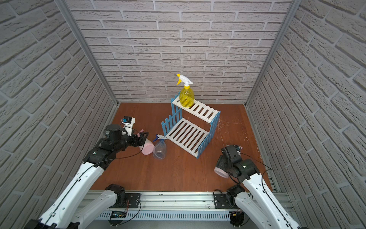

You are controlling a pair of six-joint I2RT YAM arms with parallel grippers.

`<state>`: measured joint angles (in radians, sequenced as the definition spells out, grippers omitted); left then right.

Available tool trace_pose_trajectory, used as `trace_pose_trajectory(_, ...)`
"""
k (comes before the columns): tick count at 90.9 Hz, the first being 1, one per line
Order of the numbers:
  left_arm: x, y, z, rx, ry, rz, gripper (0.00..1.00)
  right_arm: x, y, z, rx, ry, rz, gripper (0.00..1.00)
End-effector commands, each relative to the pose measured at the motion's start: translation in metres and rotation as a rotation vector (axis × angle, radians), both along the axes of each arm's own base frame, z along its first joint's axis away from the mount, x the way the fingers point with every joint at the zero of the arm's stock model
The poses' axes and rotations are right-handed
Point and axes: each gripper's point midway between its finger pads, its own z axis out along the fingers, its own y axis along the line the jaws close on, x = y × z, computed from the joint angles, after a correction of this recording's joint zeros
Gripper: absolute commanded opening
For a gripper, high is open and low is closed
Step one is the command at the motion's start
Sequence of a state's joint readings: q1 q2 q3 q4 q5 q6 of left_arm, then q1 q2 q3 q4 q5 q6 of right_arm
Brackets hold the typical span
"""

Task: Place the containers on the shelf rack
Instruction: 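Pick up a container from the center of the board.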

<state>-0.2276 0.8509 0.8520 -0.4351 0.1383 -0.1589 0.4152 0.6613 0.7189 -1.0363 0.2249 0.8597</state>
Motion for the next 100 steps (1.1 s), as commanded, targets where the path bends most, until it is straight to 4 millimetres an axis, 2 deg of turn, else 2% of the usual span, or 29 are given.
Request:
trace_pose_trajectory(1,0.002,0.004,0.010,-0.006,-0.047,0.022,0.98,0.018,-0.027,0.049,-0.127,-0.218,-0.051,0.71)
trace_pose_trajectory(5,0.002,0.005,0.011,-0.009,-0.054,0.024,0.98,0.025,-0.034,0.070,-0.148,-0.299,-0.089,0.71)
trace_pose_trajectory(24,-0.001,0.006,0.015,-0.019,-0.072,0.034,0.98,0.074,-0.023,0.174,-0.215,-0.669,-0.018,0.70)
trace_pose_trajectory(38,-0.003,0.009,0.018,-0.022,-0.092,0.046,0.98,0.097,0.005,0.243,-0.223,-0.955,0.116,0.71)
trace_pose_trajectory(45,-0.003,0.009,0.018,-0.021,-0.091,0.048,0.98,0.107,0.023,0.267,-0.233,-1.050,0.201,0.70)
trace_pose_trajectory(60,-0.002,0.012,0.015,0.002,-0.089,0.052,0.98,0.128,0.063,0.299,-0.248,-1.197,0.377,0.68)
trace_pose_trajectory(77,-0.001,0.011,0.012,0.006,-0.087,0.048,0.98,0.149,0.099,0.320,-0.292,-1.326,0.529,0.68)
trace_pose_trajectory(92,0.002,0.010,0.008,0.009,-0.077,0.044,0.98,0.165,0.129,0.323,-0.312,-1.369,0.671,0.68)
trace_pose_trajectory(100,0.002,0.009,0.007,0.008,-0.071,0.041,0.98,0.173,0.137,0.320,-0.309,-1.373,0.707,0.68)
